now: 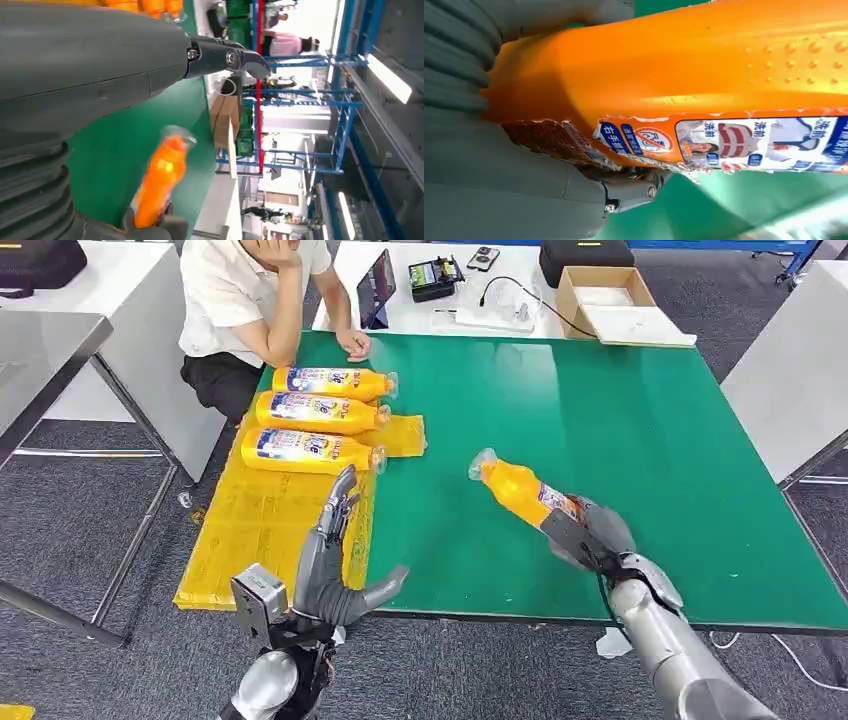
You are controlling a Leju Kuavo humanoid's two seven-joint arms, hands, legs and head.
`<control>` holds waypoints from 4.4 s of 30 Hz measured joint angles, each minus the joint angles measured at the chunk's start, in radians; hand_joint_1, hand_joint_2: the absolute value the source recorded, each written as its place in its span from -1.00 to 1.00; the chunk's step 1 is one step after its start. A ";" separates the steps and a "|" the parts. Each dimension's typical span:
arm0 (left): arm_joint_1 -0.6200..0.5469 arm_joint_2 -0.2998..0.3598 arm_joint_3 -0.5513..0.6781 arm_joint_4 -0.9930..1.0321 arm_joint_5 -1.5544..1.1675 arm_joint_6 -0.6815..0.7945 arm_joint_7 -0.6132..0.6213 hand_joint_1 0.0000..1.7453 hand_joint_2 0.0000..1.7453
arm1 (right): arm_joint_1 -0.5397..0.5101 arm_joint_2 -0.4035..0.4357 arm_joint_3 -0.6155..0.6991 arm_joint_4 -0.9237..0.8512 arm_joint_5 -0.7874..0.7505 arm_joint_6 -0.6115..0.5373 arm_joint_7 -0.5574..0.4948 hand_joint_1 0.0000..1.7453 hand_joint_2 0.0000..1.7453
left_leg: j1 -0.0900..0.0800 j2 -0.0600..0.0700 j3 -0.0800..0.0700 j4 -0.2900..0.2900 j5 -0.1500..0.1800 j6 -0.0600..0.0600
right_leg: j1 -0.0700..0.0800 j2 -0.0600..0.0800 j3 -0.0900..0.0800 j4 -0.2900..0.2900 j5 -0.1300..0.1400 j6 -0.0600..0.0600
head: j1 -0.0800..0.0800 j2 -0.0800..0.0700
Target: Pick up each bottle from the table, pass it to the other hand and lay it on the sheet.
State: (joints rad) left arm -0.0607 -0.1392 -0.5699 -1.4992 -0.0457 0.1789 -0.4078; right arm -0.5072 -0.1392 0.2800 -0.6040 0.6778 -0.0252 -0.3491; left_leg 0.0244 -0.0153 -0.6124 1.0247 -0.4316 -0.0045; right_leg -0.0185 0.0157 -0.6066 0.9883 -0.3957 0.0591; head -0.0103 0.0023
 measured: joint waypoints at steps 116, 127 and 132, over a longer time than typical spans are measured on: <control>-0.257 0.036 0.190 0.396 -0.763 0.234 0.287 1.00 1.00 | 0.460 0.186 0.270 -0.972 -0.358 0.038 -0.336 -1.00 -1.00 | 0.002 -0.002 -0.016 0.000 0.003 0.000 | 0.001 -0.001 -0.014 0.001 0.000 0.000 | 0.000 0.000; -0.469 0.042 0.216 0.740 -0.827 0.148 0.354 1.00 1.00 | 0.452 0.205 0.273 -0.981 -0.344 0.049 -0.334 -1.00 -1.00 | 0.002 -0.002 -0.016 0.000 0.004 -0.001 | 0.001 -0.002 -0.014 0.002 0.000 0.000 | 0.000 0.000; -0.584 0.041 0.221 0.897 -0.871 0.065 0.430 1.00 1.00 | 0.437 0.208 0.289 -0.976 -0.347 0.067 -0.332 -1.00 -1.00 | 0.002 -0.002 -0.016 0.000 0.004 -0.001 | 0.001 -0.002 -0.014 0.002 0.000 0.000 | 0.000 0.000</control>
State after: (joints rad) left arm -0.6448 -0.0980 -0.3494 -0.6022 -0.9170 0.2441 0.0221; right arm -0.0697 0.0683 0.5688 -1.5804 0.3307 0.0416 -0.6809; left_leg 0.0263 -0.0175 -0.6284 1.0246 -0.4274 -0.0053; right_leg -0.0175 0.0141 -0.6205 0.9900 -0.3955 0.0590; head -0.0099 0.0023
